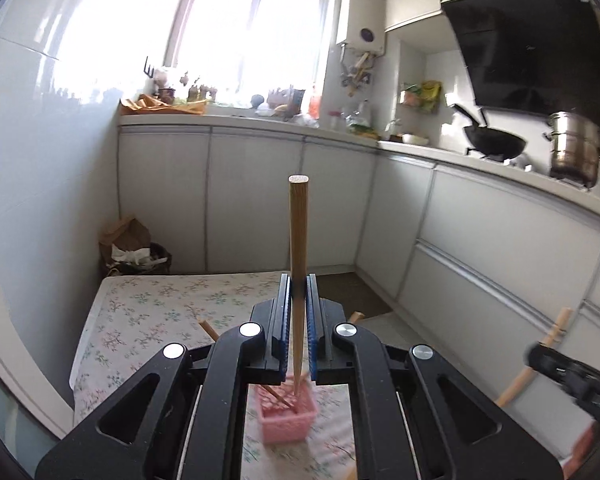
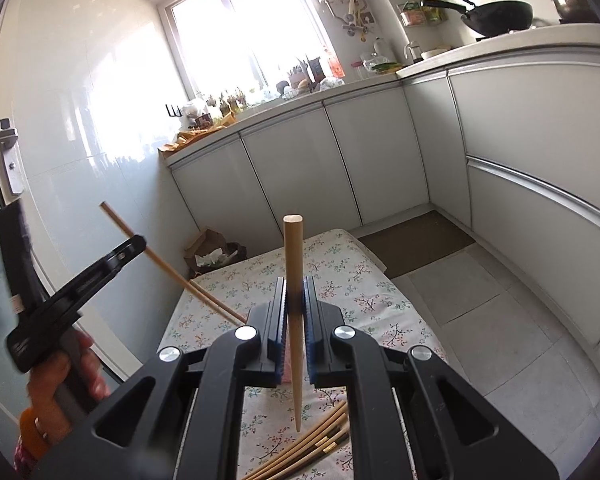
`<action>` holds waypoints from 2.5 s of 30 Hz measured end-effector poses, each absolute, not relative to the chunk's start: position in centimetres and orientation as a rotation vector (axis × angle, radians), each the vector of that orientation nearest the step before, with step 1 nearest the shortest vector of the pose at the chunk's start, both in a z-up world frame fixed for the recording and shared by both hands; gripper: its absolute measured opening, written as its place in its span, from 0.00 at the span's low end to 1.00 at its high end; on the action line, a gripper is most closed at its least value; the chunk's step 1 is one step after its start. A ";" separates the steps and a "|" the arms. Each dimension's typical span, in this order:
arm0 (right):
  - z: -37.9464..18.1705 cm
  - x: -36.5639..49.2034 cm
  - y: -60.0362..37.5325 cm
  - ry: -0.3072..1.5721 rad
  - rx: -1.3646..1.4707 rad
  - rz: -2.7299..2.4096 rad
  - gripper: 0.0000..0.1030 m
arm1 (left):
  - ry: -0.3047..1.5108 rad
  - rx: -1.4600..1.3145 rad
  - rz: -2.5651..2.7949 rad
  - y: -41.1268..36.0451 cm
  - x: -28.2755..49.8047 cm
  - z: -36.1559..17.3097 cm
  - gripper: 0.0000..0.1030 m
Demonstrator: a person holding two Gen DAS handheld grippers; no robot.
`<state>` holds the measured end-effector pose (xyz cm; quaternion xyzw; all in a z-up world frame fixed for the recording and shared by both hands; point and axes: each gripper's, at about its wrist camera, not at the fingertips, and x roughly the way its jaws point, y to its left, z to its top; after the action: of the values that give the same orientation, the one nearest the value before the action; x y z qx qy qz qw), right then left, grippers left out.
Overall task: Organize utensils
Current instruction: 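Lower both chopsticks into the pink holder and open both grippers, then lower the left gripper to the chopstick pile and close on a chopstick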
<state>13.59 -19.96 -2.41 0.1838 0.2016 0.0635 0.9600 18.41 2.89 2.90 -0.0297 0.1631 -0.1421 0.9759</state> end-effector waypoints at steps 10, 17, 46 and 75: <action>-2.8 17.0 -19.0 0.412 0.385 0.125 0.08 | 0.449 -0.101 -0.284 3.7 20.8 -3.2 0.11; 0.2 20.4 -15.9 0.308 0.343 0.147 0.08 | 0.370 -0.204 -0.187 8.4 17.2 0.3 0.28; -3.5 22.9 -11.4 0.324 0.221 0.048 0.45 | 0.378 -0.280 -0.151 13.1 16.1 0.8 0.39; -17.7 8.0 -24.4 0.826 0.443 -0.167 0.94 | 1.138 0.279 -0.572 -8.8 19.1 -13.3 0.93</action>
<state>8.02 -24.37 -17.75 0.2134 0.3976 -0.0804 0.8888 19.06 -8.84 -13.29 0.1296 0.5294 -0.2663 0.7950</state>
